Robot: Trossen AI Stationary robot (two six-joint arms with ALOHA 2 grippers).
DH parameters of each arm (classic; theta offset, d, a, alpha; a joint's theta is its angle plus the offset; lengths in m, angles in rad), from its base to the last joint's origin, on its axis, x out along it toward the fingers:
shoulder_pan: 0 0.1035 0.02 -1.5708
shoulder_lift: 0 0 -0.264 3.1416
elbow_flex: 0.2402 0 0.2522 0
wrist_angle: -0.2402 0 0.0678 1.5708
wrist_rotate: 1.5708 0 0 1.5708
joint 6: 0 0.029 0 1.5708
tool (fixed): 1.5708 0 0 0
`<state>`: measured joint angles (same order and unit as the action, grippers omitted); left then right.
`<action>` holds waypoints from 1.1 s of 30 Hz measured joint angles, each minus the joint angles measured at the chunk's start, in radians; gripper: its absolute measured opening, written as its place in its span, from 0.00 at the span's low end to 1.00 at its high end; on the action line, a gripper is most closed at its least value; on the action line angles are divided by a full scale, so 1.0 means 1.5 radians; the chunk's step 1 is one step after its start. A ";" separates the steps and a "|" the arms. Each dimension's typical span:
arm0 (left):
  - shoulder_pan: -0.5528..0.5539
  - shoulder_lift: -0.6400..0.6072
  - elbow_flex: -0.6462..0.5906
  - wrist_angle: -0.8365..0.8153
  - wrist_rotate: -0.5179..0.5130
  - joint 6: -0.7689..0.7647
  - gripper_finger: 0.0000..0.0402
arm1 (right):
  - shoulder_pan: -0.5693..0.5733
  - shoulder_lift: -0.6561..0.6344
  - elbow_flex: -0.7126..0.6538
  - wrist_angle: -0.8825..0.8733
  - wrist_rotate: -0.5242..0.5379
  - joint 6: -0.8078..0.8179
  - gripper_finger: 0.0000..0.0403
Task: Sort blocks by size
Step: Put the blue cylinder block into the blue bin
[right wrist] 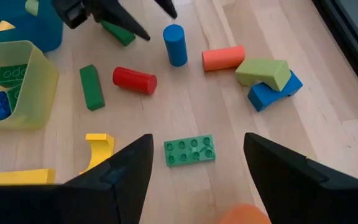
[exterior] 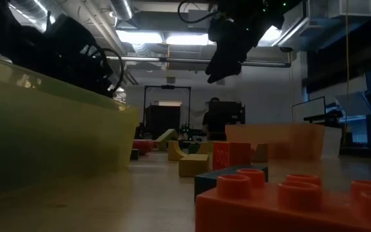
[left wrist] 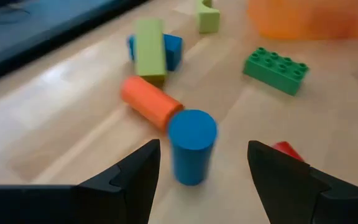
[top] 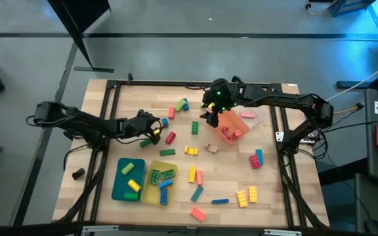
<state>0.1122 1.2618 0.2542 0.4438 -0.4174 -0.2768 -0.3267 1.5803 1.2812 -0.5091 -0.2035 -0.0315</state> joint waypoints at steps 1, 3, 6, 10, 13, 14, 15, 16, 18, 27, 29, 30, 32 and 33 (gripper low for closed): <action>0.003 0.012 0.000 0.012 0.007 0.000 0.57 | 0.000 0.000 0.000 0.000 0.000 0.000 0.63; 0.011 0.033 0.000 0.022 0.011 0.000 0.57 | 0.000 0.000 0.000 0.000 0.000 0.000 0.63; 0.027 0.063 0.000 0.041 0.010 0.000 0.57 | 0.000 0.000 0.000 0.000 0.000 0.000 0.63; 0.048 0.100 0.001 0.089 0.035 0.022 0.57 | 0.000 0.000 0.000 0.000 0.000 0.000 0.63; 0.062 0.126 0.003 0.127 0.066 0.031 0.57 | 0.000 0.000 0.000 0.004 0.000 0.000 0.63; 0.065 0.134 0.005 0.131 0.067 0.032 0.57 | 0.000 0.001 0.000 0.009 0.000 0.000 0.63; 0.069 0.141 0.009 0.131 0.068 0.033 0.57 | 0.000 0.001 0.000 0.014 0.000 0.000 0.63; 0.072 0.147 0.013 0.131 0.068 0.035 0.57 | 0.000 0.001 0.000 0.018 0.000 0.000 0.63; 0.077 0.157 0.022 0.131 0.068 0.041 0.56 | 0.000 0.001 0.000 0.028 0.000 0.000 0.63; 0.079 0.155 0.034 0.133 0.069 0.063 0.30 | 0.000 0.001 0.000 0.032 0.000 0.000 0.63; 0.079 0.155 0.035 0.133 0.069 0.054 0.29 | 0.000 0.001 0.000 0.032 0.000 0.000 0.63; 0.079 0.155 0.036 0.132 0.069 0.051 0.29 | 0.000 0.001 0.000 0.032 0.000 0.000 0.63; 0.079 0.151 0.037 0.128 0.069 0.050 0.29 | 0.000 0.001 0.000 0.031 0.000 0.000 0.63; 0.079 0.147 0.038 0.128 0.069 0.050 0.29 | 0.000 0.001 0.000 0.030 0.000 0.000 0.63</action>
<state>0.2302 1.4818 0.3118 0.6356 -0.3134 -0.2016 -0.3267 1.5818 1.2812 -0.4634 -0.2033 -0.0315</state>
